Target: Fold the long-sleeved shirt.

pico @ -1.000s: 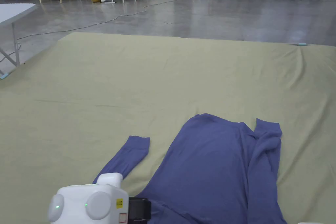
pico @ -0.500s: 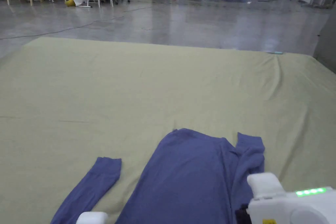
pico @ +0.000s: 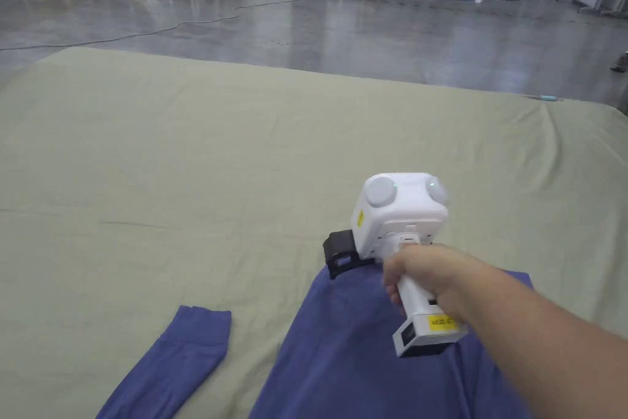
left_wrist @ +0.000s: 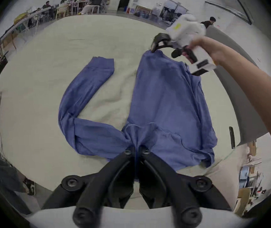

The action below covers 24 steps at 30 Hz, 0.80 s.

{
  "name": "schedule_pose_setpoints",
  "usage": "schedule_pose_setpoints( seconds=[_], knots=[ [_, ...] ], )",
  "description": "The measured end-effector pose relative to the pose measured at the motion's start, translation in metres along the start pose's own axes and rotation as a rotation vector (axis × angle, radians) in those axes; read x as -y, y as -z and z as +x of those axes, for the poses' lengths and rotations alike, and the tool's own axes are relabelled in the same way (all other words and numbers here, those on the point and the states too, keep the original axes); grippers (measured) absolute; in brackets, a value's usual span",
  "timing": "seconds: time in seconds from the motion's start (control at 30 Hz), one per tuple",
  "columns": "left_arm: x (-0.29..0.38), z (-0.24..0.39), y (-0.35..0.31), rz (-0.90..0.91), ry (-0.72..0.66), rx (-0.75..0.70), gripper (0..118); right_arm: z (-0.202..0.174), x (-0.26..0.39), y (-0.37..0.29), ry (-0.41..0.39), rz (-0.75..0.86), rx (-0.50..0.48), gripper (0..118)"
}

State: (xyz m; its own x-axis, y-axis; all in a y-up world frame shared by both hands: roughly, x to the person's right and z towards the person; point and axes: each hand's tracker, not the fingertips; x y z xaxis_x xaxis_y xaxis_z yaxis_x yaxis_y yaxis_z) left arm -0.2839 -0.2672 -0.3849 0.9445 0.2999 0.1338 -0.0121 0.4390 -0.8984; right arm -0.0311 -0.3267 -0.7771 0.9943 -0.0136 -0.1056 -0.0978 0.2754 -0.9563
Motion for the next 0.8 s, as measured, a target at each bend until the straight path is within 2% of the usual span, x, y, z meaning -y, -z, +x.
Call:
schedule_pose_setpoints(
  seconds=[0.03,0.1,0.13,0.17,0.2,0.23,0.27,0.37,0.47,0.57,0.63,0.73,0.8],
  knots=[
    [0.0,0.001,0.0,0.0,0.001,-0.001,0,-0.006,-0.003,0.008,0.001,0.005,0.001,85],
    [0.0,-0.003,0.002,0.0,-0.007,0.006,0,-0.015,0.003,0.013,0.001,0.021,0.009,77],
    [0.0,-0.005,0.003,-0.003,-0.012,0.005,0,-0.016,0.009,0.008,-0.033,0.057,0.068,60],
    [-0.001,-0.006,0.005,-0.008,-0.016,0.002,0,-0.019,0.013,0.003,-0.065,0.081,0.082,23],
    [-0.001,-0.008,0.005,-0.01,-0.022,-0.004,0,-0.021,0.016,-0.003,-0.096,0.081,0.068,0],
    [-0.002,-0.009,0.005,-0.008,-0.023,-0.013,0,-0.024,0.021,-0.013,-0.143,0.075,0.051,0],
    [-0.004,-0.009,0.004,-0.008,-0.018,-0.014,0,-0.026,0.03,-0.026,-0.188,0.086,0.084,0],
    [-0.014,-0.008,-0.008,0.013,-0.007,-0.017,0,-0.01,0.054,-0.08,-0.248,0.2,0.041,0],
    [-0.036,-0.003,-0.036,0.056,0.088,-0.026,0,0.034,0.073,-0.158,-0.187,0.281,0.038,0],
    [-0.067,0.004,-0.078,0.111,0.212,-0.076,0,0.079,0.098,-0.251,-0.198,0.418,0.077,0],
    [-0.092,0.011,-0.11,0.167,0.266,-0.097,0,0.104,0.12,-0.31,-0.175,0.491,0.093,0],
    [-0.132,0.028,-0.161,0.266,0.334,-0.094,0,0.127,0.157,-0.393,-0.157,0.581,0.096,0],
    [-0.158,0.045,-0.187,0.339,0.387,-0.117,0,0.13,0.178,-0.438,-0.167,0.623,0.124,0]
  ],
)
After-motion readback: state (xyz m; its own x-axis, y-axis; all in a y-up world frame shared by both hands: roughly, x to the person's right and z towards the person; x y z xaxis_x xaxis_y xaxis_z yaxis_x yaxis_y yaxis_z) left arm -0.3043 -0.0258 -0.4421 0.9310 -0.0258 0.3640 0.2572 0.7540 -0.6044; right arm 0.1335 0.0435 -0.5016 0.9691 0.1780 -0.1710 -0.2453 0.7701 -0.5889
